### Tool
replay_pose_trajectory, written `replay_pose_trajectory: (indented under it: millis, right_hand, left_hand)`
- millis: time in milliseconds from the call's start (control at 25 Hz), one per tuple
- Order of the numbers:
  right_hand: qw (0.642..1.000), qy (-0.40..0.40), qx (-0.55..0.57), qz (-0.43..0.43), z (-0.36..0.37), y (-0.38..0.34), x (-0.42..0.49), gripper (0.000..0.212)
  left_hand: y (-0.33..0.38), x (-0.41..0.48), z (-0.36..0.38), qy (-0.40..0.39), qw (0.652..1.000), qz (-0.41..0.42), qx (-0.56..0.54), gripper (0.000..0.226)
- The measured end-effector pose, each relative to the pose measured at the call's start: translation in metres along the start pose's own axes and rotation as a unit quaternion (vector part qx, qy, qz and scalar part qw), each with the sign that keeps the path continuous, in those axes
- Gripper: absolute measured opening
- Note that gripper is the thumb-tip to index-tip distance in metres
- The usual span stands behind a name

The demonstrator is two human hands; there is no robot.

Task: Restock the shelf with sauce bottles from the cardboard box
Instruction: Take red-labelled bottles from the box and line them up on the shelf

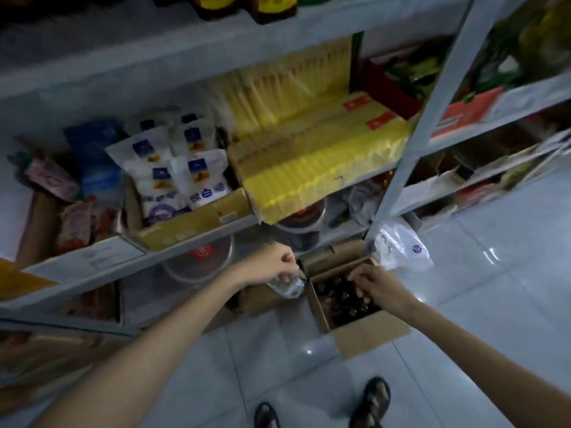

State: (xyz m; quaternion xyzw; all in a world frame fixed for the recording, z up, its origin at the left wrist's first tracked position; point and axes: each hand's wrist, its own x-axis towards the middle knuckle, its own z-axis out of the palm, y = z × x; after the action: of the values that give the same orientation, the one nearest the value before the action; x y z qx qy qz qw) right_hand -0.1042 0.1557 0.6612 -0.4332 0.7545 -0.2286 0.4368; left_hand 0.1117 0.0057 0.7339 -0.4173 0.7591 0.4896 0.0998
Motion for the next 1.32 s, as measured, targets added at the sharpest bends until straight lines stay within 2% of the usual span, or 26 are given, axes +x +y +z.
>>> replay_pose_trajectory:
  millis: [80, 240, 400, 560, 640, 720, 800, 840, 920, 1000, 1080, 1200, 1320]
  right_hand:
    - [0.999, -0.016, 0.006, 0.03, -0.008, 0.043, 0.013, 0.028]
    - [0.992, -0.056, 0.027, 0.105, -0.014, 0.134, 0.049, 0.019]
    - [0.987, -0.046, 0.015, 0.151, 0.014, 0.211, 0.097, 0.021]
    - [0.979, -0.071, -0.043, 0.186, 0.092, 0.312, 0.161, 0.019]
    - [0.975, -0.085, -0.062, 0.194, 0.142, 0.36, 0.197, 0.017]
    - [0.972, -0.089, -0.104, 0.189, 0.179, 0.398, 0.231, 0.026]
    - [0.973, -0.049, -0.152, 0.166, 0.212, 0.431, 0.272, 0.036]
    - [0.973, -0.018, -0.177, 0.148, 0.225, 0.445, 0.292, 0.038]
    - [0.962, 0.003, -0.241, 0.129, 0.245, 0.466, 0.323, 0.04]
    - [0.931, -0.039, -0.342, 0.122, 0.263, 0.481, 0.343, 0.037]
    - [0.898, -0.077, -0.42, 0.109, 0.276, 0.488, 0.352, 0.03]
    - [0.884, -0.084, -0.448, 0.102, 0.281, 0.49, 0.362, 0.021]
    - [0.884, -0.09, -0.449, 0.091, 0.279, 0.486, 0.363, 0.027]
  left_hand:
    - [0.0, 0.038, 0.034, 0.009, 0.998, -0.043, -0.035, 0.02]
    - [-0.022, 0.122, 0.114, -0.032, 0.991, -0.124, -0.049, 0.017]
    - [-0.087, 0.205, 0.187, -0.066, 0.985, -0.159, -0.024, 0.016]
    - [-0.183, 0.304, 0.268, -0.058, 0.974, -0.216, -0.04, 0.007]
    - [-0.241, 0.353, 0.311, -0.053, 0.963, -0.261, -0.05, 0.032]
    - [-0.281, 0.393, 0.341, -0.038, 0.951, -0.301, -0.063, 0.059]
    - [-0.317, 0.429, 0.373, -0.023, 0.943, -0.325, -0.071, 0.076]
    - [-0.332, 0.444, 0.386, -0.016, 0.942, -0.329, -0.068, 0.077]
    - [-0.353, 0.464, 0.407, 0.003, 0.944, -0.327, -0.044, 0.064]
    - [-0.369, 0.471, 0.42, 0.004, 0.943, -0.329, -0.041, 0.047]
    - [-0.378, 0.469, 0.428, -0.01, 0.938, -0.336, -0.084, 0.037]
    - [-0.385, 0.466, 0.426, -0.016, 0.938, -0.324, -0.12, 0.03]
    - [-0.389, 0.463, 0.419, -0.038, 0.941, -0.311, -0.128, 0.032]
